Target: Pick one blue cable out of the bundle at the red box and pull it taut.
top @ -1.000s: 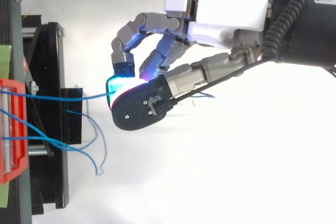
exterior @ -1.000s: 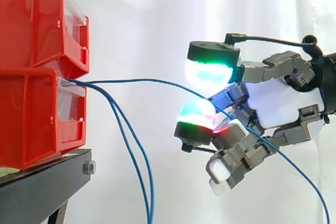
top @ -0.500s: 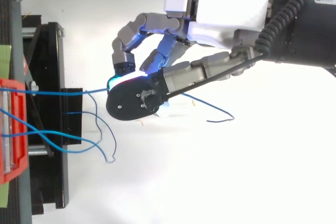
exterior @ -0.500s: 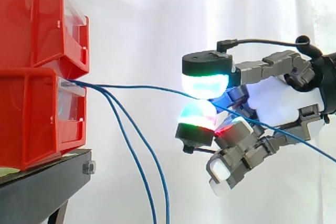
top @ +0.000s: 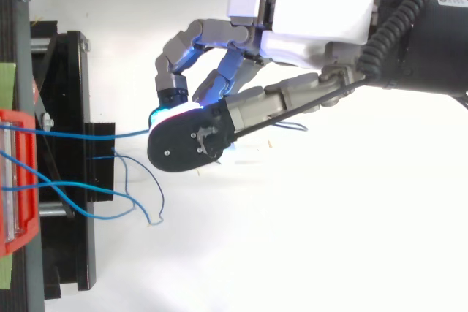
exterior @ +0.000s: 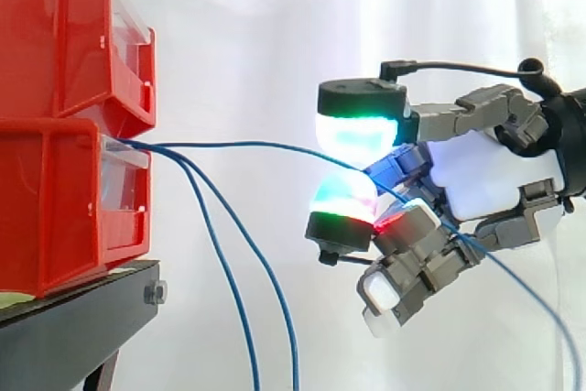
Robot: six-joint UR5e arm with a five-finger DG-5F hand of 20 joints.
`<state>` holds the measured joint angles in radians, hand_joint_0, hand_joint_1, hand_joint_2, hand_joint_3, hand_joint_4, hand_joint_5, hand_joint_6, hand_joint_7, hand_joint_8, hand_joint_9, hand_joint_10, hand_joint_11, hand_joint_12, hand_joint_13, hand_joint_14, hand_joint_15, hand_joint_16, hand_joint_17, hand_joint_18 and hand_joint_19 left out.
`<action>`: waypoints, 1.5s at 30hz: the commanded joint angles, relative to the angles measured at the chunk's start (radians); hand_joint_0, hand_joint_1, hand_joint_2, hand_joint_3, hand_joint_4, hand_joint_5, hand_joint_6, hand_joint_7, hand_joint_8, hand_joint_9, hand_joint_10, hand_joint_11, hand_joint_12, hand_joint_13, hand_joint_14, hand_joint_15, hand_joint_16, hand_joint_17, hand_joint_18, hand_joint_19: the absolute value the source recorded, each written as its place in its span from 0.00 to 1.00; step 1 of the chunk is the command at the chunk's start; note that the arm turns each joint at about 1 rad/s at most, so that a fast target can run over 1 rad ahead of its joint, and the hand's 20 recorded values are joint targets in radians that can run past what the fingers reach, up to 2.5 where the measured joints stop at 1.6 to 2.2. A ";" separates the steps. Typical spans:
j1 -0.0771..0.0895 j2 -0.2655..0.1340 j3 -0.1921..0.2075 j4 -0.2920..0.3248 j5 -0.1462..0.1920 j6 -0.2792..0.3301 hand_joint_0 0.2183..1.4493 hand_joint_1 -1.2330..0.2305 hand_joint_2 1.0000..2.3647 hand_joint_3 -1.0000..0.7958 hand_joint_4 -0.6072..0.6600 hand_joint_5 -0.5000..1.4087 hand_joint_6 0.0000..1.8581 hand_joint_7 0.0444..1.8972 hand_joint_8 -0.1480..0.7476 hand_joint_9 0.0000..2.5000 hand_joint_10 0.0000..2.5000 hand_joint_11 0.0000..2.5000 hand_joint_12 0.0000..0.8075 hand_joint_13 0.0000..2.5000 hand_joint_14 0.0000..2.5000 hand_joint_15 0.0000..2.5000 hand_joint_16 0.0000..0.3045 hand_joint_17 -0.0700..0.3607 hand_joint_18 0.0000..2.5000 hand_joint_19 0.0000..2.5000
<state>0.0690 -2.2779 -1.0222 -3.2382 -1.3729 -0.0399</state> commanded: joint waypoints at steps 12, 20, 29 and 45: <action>0.000 0.000 0.002 0.000 0.000 -0.002 0.31 0.51 0.01 0.46 0.64 0.18 0.48 0.53 0.63 0.46 0.01 0.46 0.54 0.33 0.01 0.22 0.22 0.51 0.25 0.17; 0.000 0.000 0.002 0.000 0.000 0.000 0.30 0.43 0.01 0.49 0.66 0.18 0.48 0.54 0.63 0.45 0.00 0.47 0.54 0.33 0.01 0.22 0.22 0.51 0.25 0.17; 0.002 0.000 0.002 0.000 0.000 0.000 0.26 0.47 0.01 0.35 0.63 0.17 0.48 0.53 0.59 0.43 0.01 0.47 0.50 0.31 0.01 0.23 0.19 0.47 0.22 0.18; 0.002 0.000 0.007 0.000 0.000 0.000 0.31 0.39 0.01 0.46 0.63 0.18 0.49 0.57 0.60 0.44 0.01 0.47 0.51 0.32 0.01 0.22 0.20 0.48 0.23 0.18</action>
<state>0.0695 -2.2776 -1.0180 -3.2393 -1.3729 -0.0399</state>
